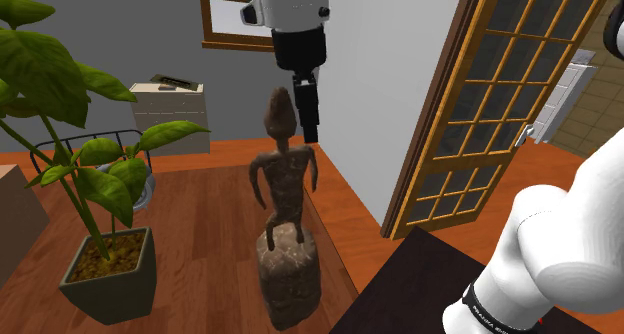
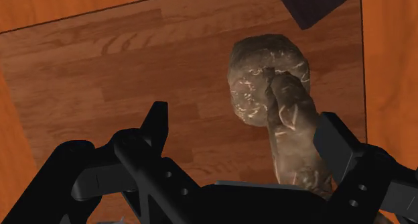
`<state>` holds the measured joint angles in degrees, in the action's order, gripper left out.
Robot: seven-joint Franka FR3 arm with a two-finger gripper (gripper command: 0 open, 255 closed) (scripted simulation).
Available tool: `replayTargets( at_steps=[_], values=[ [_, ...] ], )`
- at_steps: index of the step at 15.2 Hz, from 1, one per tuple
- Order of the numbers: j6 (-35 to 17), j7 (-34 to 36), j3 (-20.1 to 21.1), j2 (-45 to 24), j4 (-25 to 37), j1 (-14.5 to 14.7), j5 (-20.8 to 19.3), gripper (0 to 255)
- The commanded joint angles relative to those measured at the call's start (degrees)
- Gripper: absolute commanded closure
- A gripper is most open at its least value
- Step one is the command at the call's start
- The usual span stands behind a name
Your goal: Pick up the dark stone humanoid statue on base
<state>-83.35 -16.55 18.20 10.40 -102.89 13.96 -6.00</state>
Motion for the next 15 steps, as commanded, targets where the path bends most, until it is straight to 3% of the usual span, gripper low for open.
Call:
replayTargets(
  at_steps=[1,4,13,14,15],
  values=[
    [1.96,-1.55,1.84,-3.49,3.0,1.48,-0.77,0],
    [4.13,-3.03,4.17,-7.64,6.29,3.49,-1.81,0],
    [-1.8,-2.47,4.02,-6.93,-0.31,3.44,-1.5,0],
    [-1.79,-2.41,4.05,-7.05,-0.19,3.46,-1.54,255],
    [-1.79,-2.41,4.05,-7.08,-0.17,3.46,-1.55,255]
  ],
)
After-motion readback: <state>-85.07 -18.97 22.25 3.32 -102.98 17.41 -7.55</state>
